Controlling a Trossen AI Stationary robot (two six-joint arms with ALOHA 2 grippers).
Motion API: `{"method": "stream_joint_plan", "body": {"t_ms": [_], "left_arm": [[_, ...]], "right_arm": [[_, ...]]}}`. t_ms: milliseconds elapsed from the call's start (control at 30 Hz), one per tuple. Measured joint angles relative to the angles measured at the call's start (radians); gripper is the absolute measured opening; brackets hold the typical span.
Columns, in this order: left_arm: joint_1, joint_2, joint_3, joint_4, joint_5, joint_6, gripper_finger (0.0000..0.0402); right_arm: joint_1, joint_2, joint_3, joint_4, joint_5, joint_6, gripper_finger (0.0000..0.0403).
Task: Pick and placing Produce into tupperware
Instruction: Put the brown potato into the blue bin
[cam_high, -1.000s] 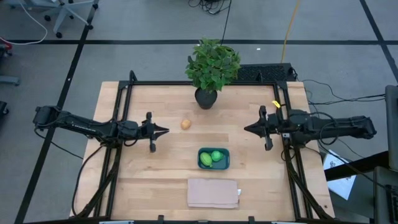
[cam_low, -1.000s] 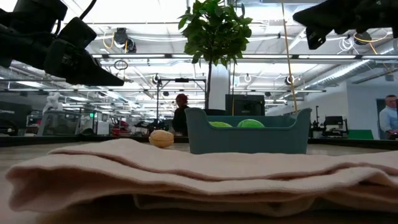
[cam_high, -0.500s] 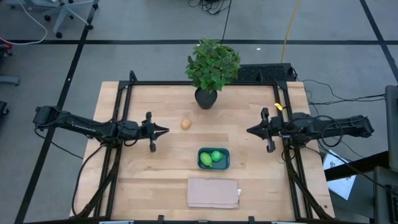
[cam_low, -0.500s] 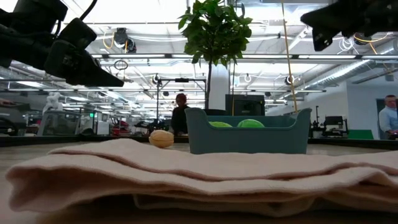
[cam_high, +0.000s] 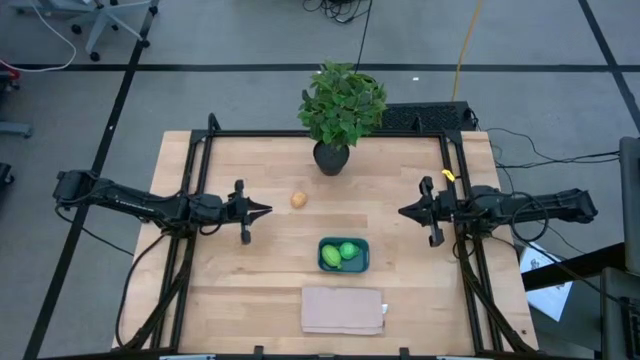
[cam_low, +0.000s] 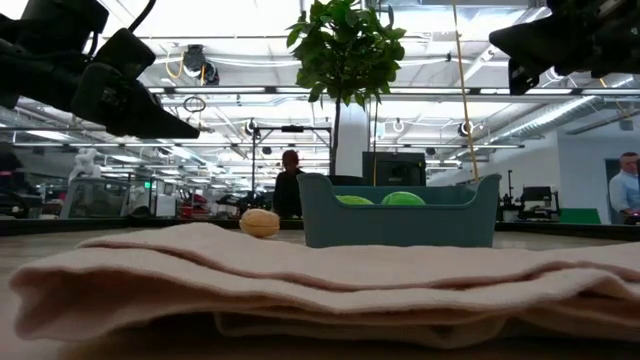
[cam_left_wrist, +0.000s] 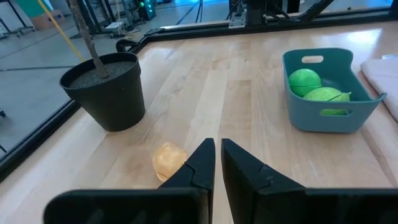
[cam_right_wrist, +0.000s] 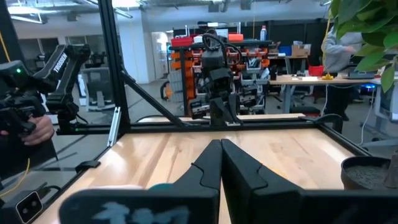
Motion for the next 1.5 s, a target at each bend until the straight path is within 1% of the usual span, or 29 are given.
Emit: {"method": "stream_joint_plan", "body": {"t_ms": [200,267,333,433,533,667,800,900,967,1067,1200,1300,1400,1500], "left_arm": [[0.0,0.0,0.0,0.007,-0.009,0.008,0.0033],[0.0,0.0,0.001,0.011,-0.045,-0.031,0.0033],[0.0,0.0,0.019,-0.022,-0.094,-0.07,0.0033],[0.0,0.0,0.082,-0.136,-0.117,-0.094,0.0033],[0.009,0.0,0.184,-0.292,-0.122,-0.103,0.0033],[0.047,0.0,0.324,-0.498,-0.118,-0.138,0.0033],[0.111,0.009,0.435,-0.653,-0.062,-0.159,0.0038],[0.166,0.031,0.488,-0.732,-0.013,-0.17,0.0066],[0.204,0.067,0.525,-0.737,0.044,-0.172,0.0097],[0.253,0.132,0.565,-0.767,0.114,-0.175,0.0154],[0.291,0.246,0.63,-0.771,0.132,-0.172,0.0226],[0.306,0.329,0.682,-0.779,0.142,-0.145,0.0268],[0.317,0.412,0.745,-0.807,0.144,-0.123,0.0295],[0.331,0.488,0.815,-0.864,0.145,-0.119,0.0309]], "right_arm": [[0.0,0.0,-0.017,0.013,0.0,-0.033,0.0],[0.0,0.0,-0.041,0.025,0.0,-0.033,0.0],[0.0,0.0,-0.074,0.055,-0.001,-0.032,0.0],[0.0,0.0,-0.131,0.147,-0.001,-0.032,0.0],[0.0,0.0,-0.175,0.234,-0.001,-0.031,0.0],[-0.002,0.002,-0.176,0.217,-0.001,-0.039,0.0],[-0.002,0.0,-0.177,0.223,-0.001,-0.047,0.0],[-0.002,0.002,-0.178,0.207,0.0,-0.048,0.0],[-0.002,0.001,-0.178,0.203,-0.001,-0.048,0.0],[-0.002,0.001,-0.179,0.19,0.0,-0.048,0.0],[-0.003,0.001,-0.179,0.192,0.0,-0.042,0.0],[-0.003,0.001,-0.18,0.192,0.0,-0.037,0.0],[-0.003,0.001,-0.18,0.192,0.0,-0.024,0.0],[-0.003,0.001,-0.18,0.19,0.0,-0.022,0.0]]}}
